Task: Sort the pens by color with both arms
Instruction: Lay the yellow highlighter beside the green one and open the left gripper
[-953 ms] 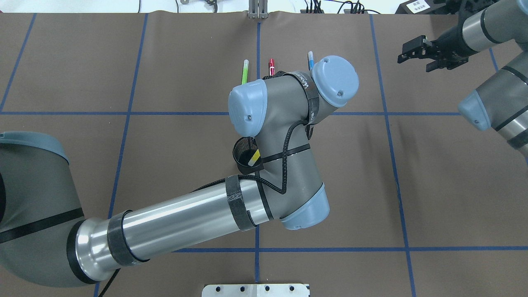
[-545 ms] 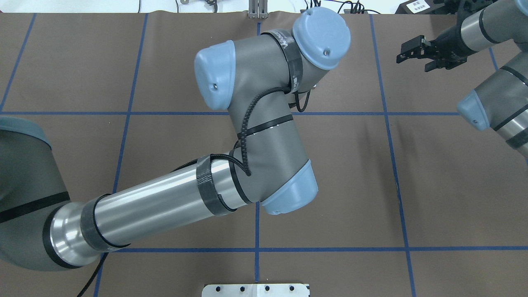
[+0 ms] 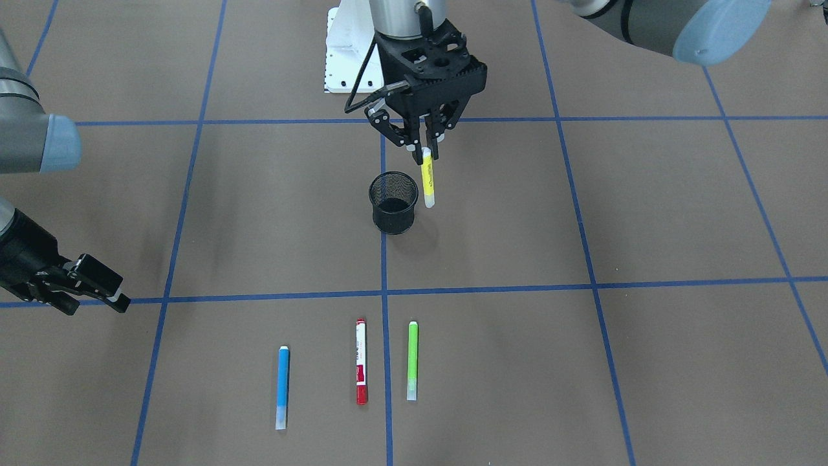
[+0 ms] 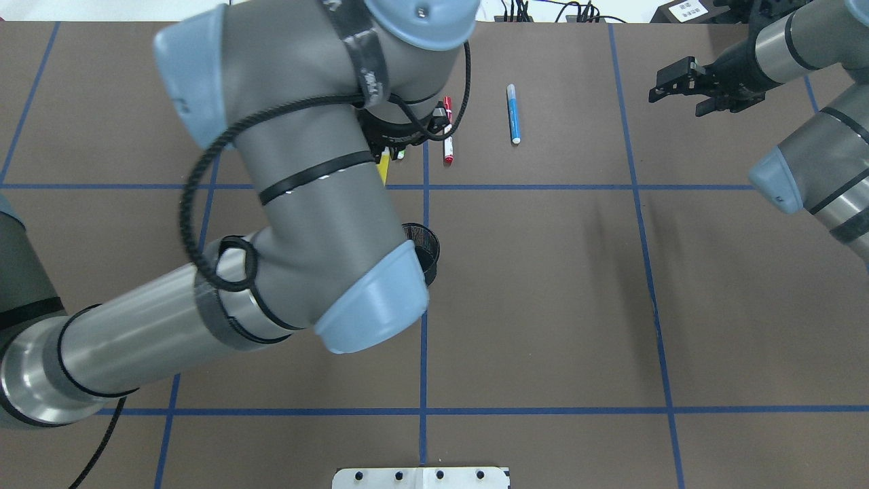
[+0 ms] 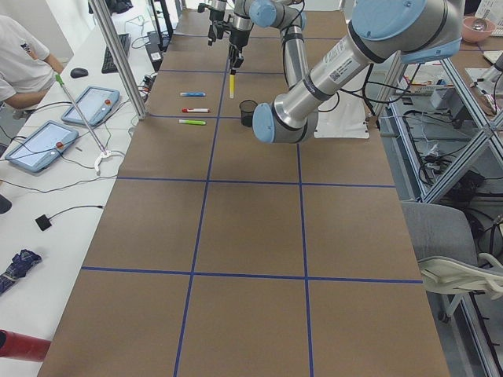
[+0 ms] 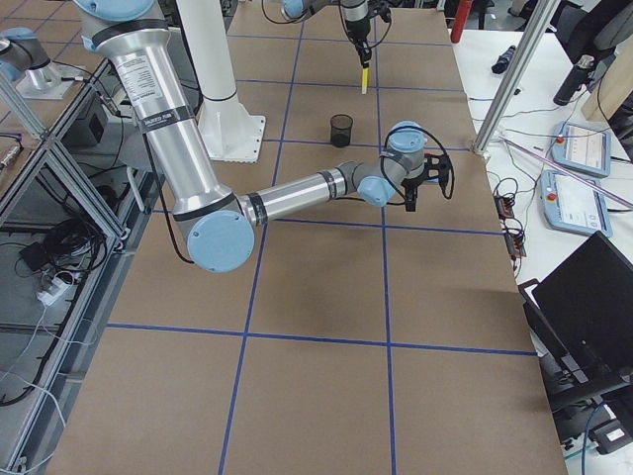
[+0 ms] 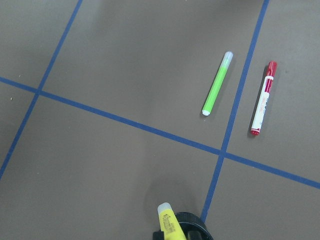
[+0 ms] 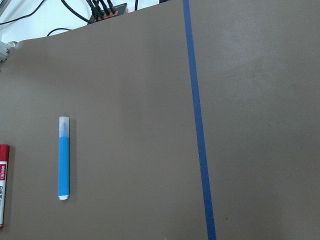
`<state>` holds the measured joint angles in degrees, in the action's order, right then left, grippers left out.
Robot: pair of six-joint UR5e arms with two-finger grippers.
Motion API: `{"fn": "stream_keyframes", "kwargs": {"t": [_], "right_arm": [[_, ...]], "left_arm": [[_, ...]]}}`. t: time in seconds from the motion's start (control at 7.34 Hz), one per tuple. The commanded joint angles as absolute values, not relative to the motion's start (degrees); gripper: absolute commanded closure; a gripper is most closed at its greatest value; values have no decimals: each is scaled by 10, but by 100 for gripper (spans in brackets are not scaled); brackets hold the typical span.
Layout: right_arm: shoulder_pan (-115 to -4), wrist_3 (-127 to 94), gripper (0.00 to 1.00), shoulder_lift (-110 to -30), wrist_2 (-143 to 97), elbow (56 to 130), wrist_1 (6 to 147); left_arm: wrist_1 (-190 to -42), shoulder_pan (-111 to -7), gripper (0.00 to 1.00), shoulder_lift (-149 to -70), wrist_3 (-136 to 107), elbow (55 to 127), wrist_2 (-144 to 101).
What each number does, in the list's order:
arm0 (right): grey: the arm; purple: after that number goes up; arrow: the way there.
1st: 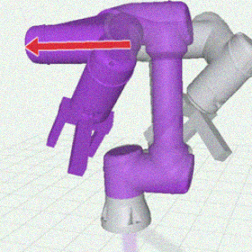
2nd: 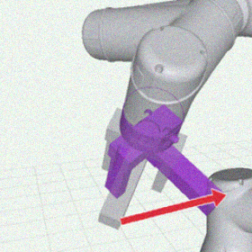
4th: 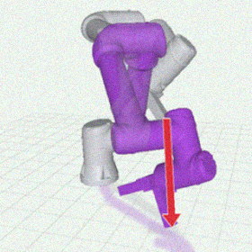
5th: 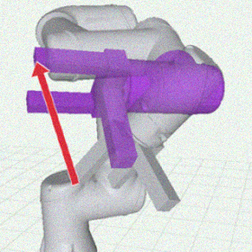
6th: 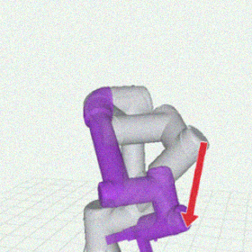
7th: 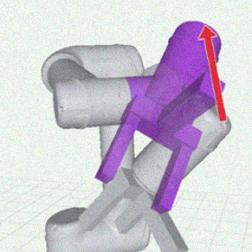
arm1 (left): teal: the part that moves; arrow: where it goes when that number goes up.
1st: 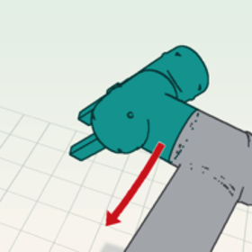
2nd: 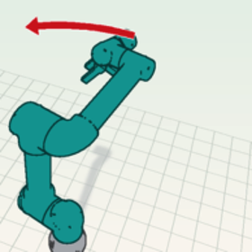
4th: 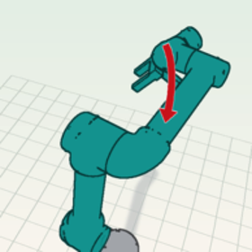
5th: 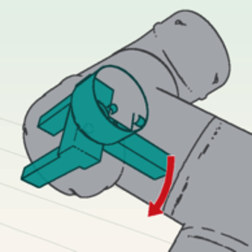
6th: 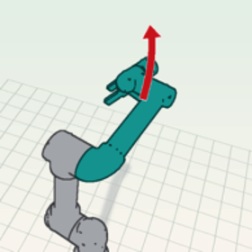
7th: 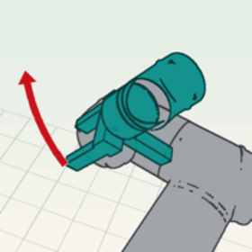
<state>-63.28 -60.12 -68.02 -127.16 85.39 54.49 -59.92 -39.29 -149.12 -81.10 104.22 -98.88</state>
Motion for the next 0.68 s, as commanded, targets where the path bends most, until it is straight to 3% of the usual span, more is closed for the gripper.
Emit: {"fn": "stream_keyframes", "kwargs": {"t": [0.0, 0.14, 0.54], "right_arm": [[-633, -602, 0, -671, -1249, 859, 545], [-633, -604, 0, -671, -1247, 859, 545], [-632, -607, 0, -671, -1229, 862, 545]], "left_arm": [[-792, -440, 100, -1399, -810, 1056, -962], [-909, -439, 100, -1349, -809, 1029, -896], [-1167, -436, 100, -1341, -810, 831, -746]]}}
